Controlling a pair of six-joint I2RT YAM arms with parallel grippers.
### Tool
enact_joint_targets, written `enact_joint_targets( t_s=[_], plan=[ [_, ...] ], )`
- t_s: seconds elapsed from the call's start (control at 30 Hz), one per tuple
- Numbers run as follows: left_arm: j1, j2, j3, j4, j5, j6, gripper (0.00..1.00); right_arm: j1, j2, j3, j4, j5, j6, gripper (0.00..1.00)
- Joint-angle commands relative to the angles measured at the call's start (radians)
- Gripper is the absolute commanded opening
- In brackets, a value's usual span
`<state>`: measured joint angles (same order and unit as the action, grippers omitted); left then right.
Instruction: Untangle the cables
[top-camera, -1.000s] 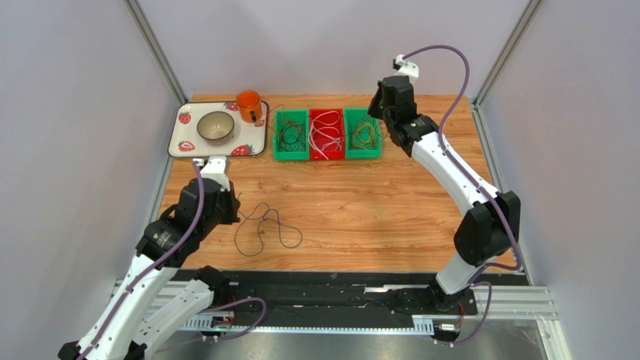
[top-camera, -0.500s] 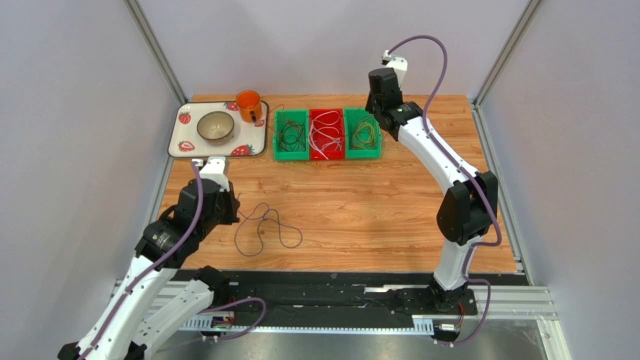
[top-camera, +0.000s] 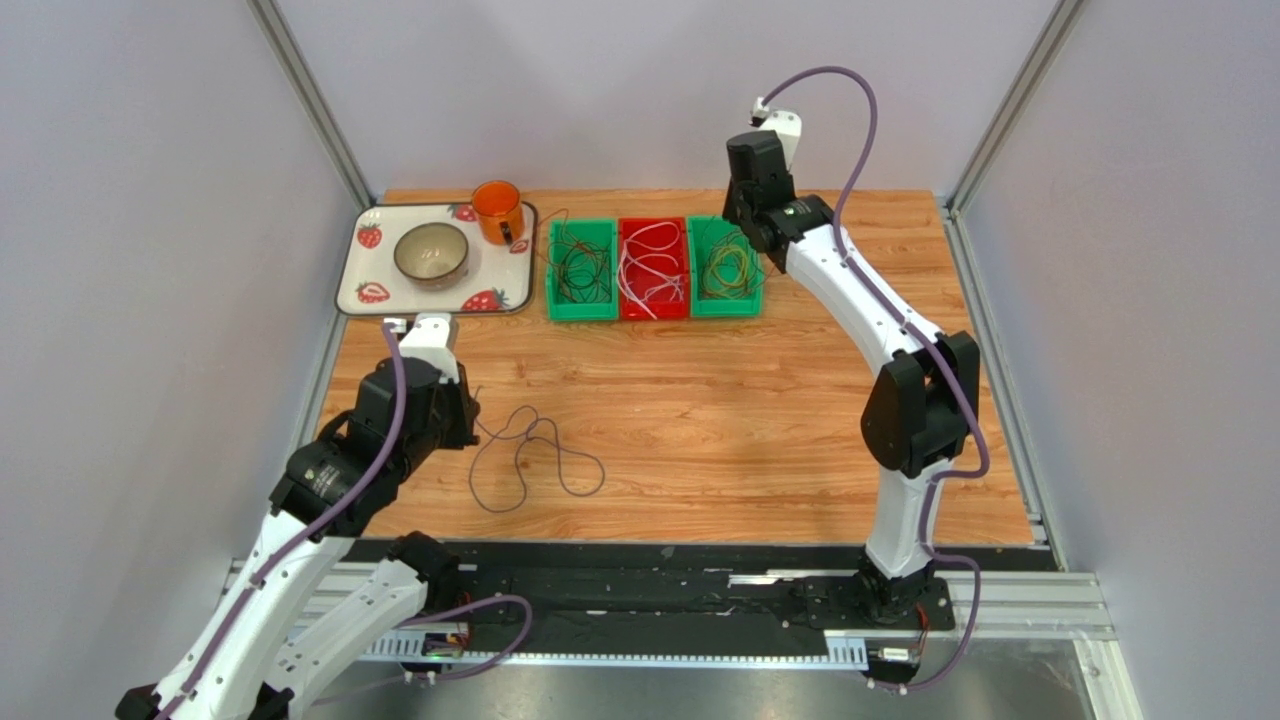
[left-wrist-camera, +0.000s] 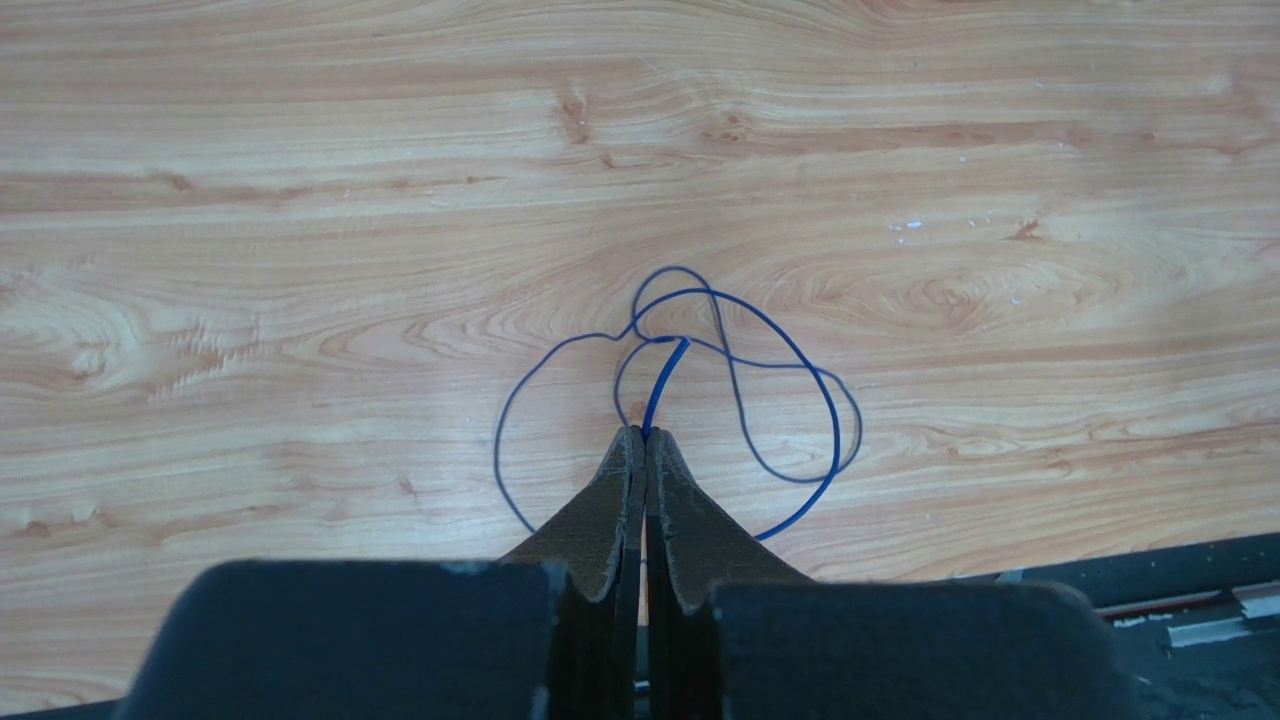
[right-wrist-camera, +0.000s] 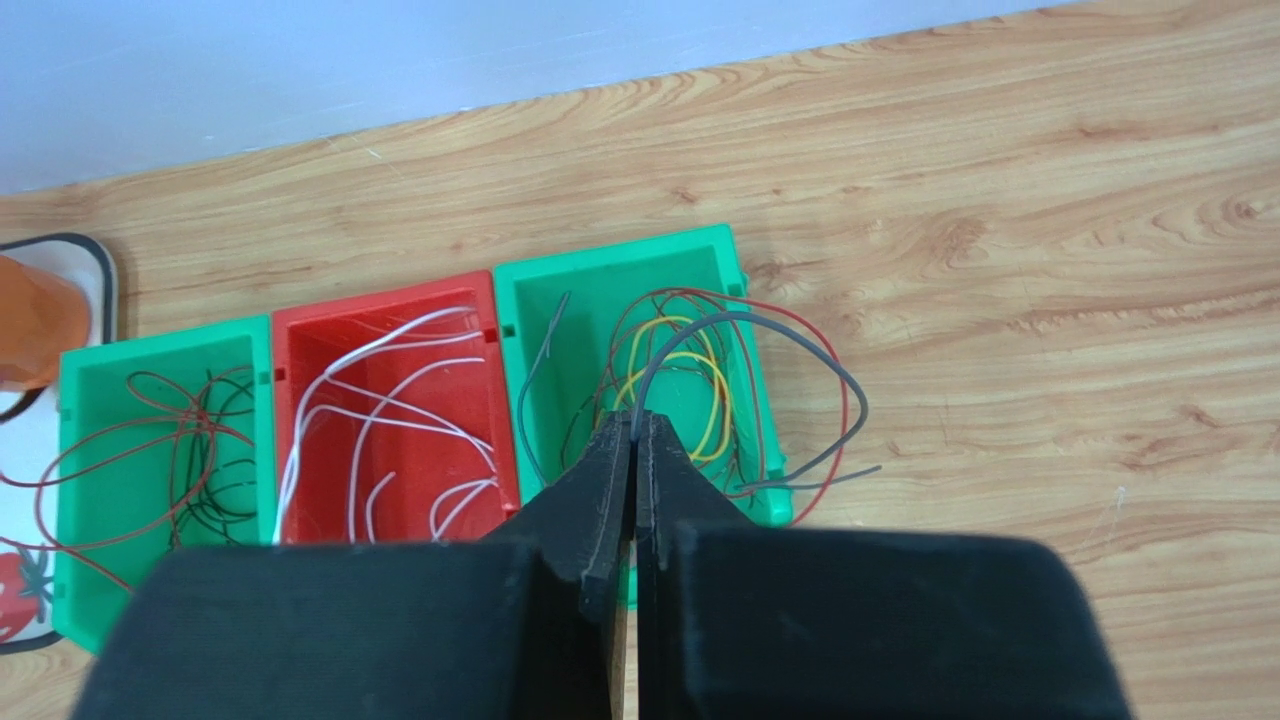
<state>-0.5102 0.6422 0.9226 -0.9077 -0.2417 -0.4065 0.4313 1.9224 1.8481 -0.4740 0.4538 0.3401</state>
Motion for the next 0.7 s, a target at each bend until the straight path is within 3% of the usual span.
enact_joint_targets(
  t_s=[0.0,0.47,0.67],
  plan=[
    [-0.002,-0.009,-0.001,0.015,-0.007,-0.012,0.0,0.02,0.024,0.092,-0.031,-0.027,-0.013,0.0],
    [-0.002,-0.016,-0.002,0.018,-0.007,-0.012,0.0,0.041,0.154,0.218,-0.052,-0.026,0.046,0.0],
    [-0.002,-0.018,-0.002,0.013,-0.019,-0.017,0.0,-0.014,0.068,0.085,0.029,-0.049,0.091,0.0]
  ],
)
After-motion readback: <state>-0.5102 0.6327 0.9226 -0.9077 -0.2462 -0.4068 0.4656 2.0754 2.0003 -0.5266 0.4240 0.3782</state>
